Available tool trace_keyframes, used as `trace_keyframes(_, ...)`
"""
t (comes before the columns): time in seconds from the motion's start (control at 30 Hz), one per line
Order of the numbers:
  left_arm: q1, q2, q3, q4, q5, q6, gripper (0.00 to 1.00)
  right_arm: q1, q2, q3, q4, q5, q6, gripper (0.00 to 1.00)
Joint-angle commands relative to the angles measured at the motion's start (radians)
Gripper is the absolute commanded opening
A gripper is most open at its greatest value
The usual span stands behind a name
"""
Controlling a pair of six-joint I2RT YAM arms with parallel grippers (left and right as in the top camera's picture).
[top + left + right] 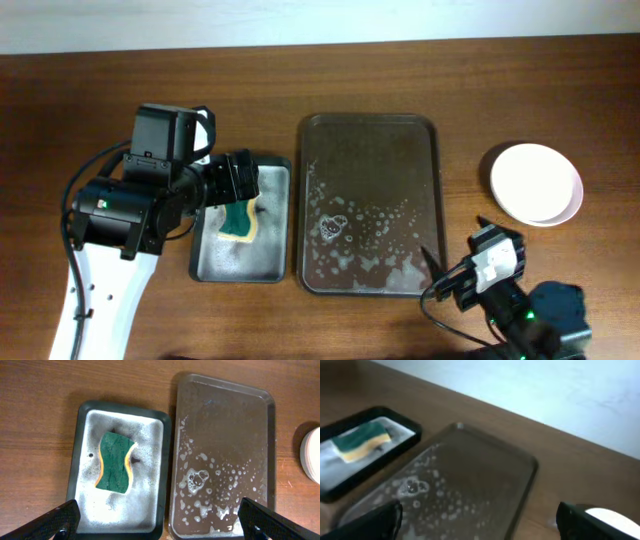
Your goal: Clean dirty plates on tray and stack at the side
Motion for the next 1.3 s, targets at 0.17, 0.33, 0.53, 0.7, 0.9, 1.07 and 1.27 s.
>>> trace_keyframes(0.17,0.002,-0.006,0.007,0.003,0.004,0.010,0.99,0.002,-0.220,-0.500,0.557,0.008,-0.011,0.99)
trace_keyframes(0.33,0.002,-0.006,0.007,0.003,0.004,0.009,1.00,0.001,-0.218,-0.500,0.539,0.009,-0.011,0.99)
trace_keyframes(0.53,0.002,-0.006,0.006,0.003,0.004,0.009,1.00,0.001,-0.218,-0.500,0.539,0.009,-0.011,0.99)
trace_keyframes(0.7,0.009,-0.252,-0.122,0.231,-0.152,0.077,1.00,0.001,-0.218,-0.500,0.539,0.008,-0.011,0.99)
trace_keyframes(0.9,0.129,-0.787,-0.696,0.721,-0.030,0.238,0.99,0.001,-0.218,-0.500,0.539,0.009,-0.011,0.99)
trace_keyframes(1.07,0.173,-1.168,-1.102,0.886,-0.031,0.245,1.00,0.001,-0.218,-0.500,0.539,0.009,-0.011,0.99)
trace_keyframes(1.27,0.173,-1.278,-1.440,1.177,-0.023,0.245,0.99,0.001,-0.218,-0.500,0.539,0.009,-0.011,0.99)
